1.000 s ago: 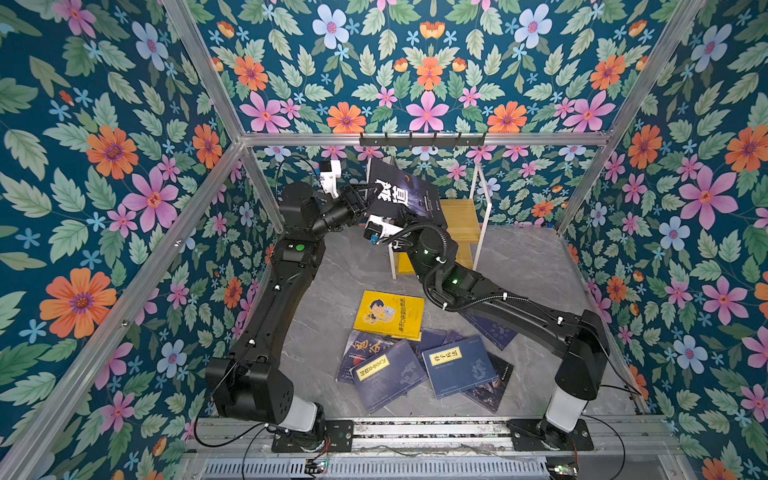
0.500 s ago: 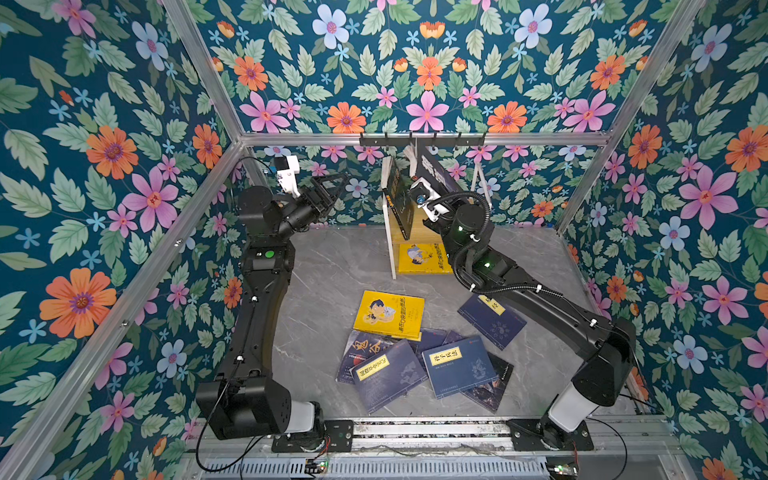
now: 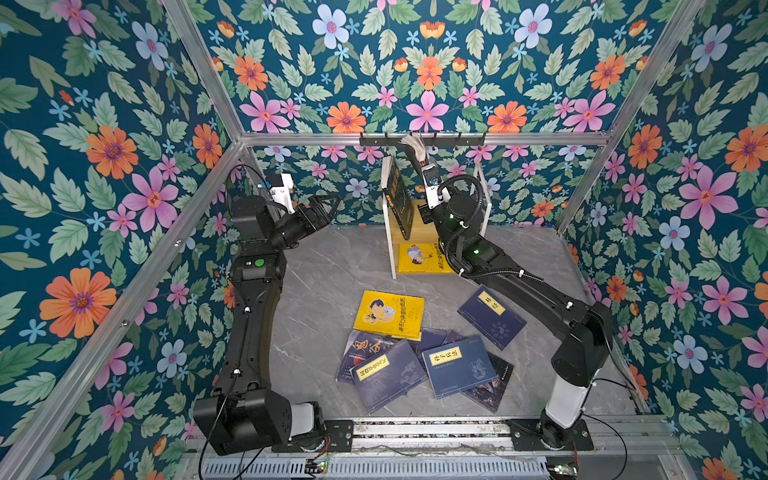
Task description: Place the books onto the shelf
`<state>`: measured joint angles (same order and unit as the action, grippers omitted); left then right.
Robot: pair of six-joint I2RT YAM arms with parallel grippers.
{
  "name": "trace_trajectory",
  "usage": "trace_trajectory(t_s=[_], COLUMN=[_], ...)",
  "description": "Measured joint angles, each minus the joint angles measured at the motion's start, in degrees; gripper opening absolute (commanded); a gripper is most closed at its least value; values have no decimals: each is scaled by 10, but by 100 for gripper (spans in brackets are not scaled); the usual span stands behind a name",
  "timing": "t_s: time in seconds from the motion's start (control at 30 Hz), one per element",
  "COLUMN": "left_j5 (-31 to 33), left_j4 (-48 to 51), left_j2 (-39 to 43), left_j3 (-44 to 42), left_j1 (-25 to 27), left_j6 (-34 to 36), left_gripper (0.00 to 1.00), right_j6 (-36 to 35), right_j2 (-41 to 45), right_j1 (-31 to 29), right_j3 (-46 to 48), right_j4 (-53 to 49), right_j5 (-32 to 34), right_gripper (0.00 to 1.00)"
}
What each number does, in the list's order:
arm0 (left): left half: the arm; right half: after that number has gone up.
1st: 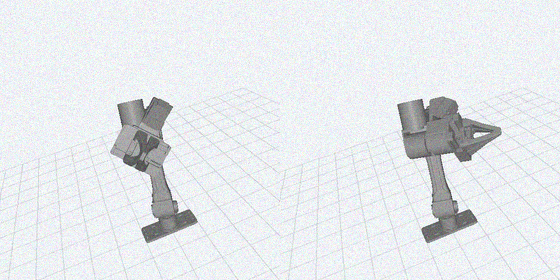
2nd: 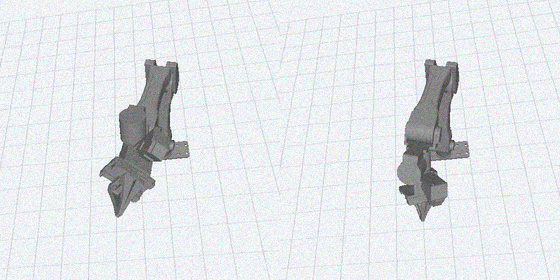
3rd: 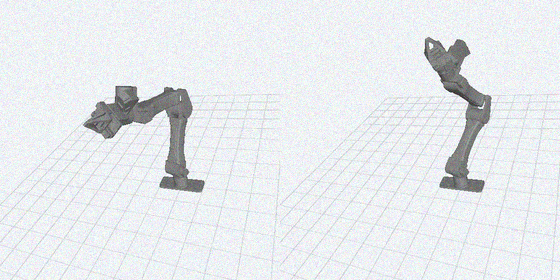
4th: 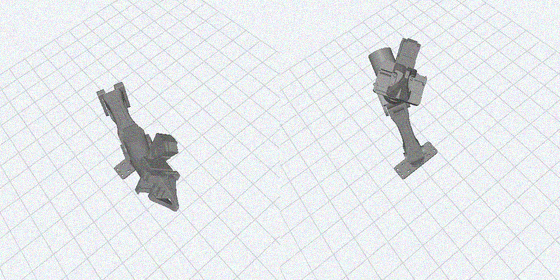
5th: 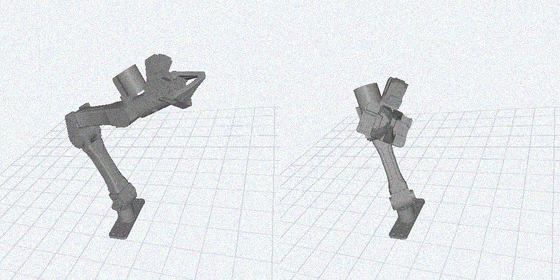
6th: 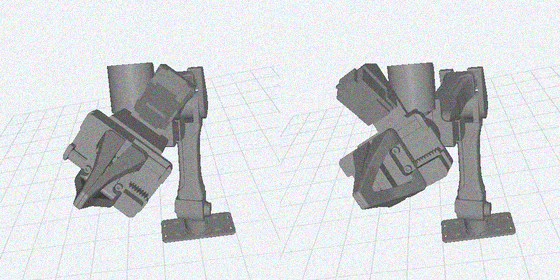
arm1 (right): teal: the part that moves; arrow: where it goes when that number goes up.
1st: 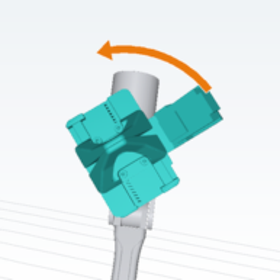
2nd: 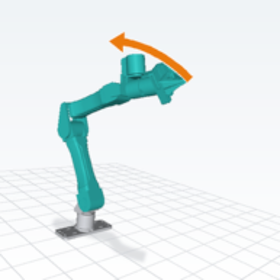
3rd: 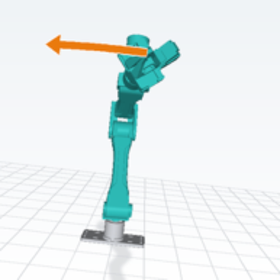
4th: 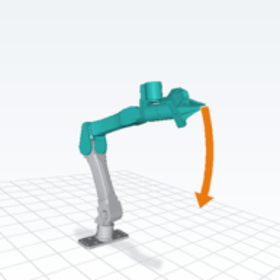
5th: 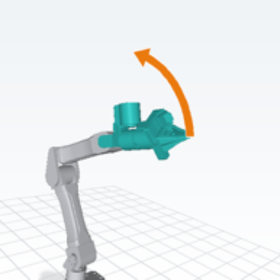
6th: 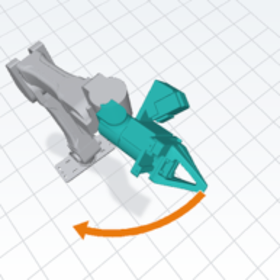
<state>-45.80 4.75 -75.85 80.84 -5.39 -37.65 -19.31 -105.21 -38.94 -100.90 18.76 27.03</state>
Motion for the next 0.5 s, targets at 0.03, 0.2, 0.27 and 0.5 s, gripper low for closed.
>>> trace_trajectory(t_s=[0.03, 0.2, 0.27, 0.5], left_j5=[1, 15, 17, 15], left_j4=[2, 11, 10, 2], left_j2=[1, 2, 2, 2], left_j3=[-6, -42, -50, -58], left_j1=[-2, -15, -15, -16], left_j6=[7, 27, 31, 31], left_gripper=[99, 100, 100, 100], right_j6=[14, 77, 90, 116], right_j2=[-4, -21, -29, -62], right_j1=[4, 20, 20, 23], right_j3=[0, 15, 22, 30], right_j4=[1, 39, 54, 83], right_j5=[-3, -12, -18, -32], right_gripper=[0, 0, 0, 0])
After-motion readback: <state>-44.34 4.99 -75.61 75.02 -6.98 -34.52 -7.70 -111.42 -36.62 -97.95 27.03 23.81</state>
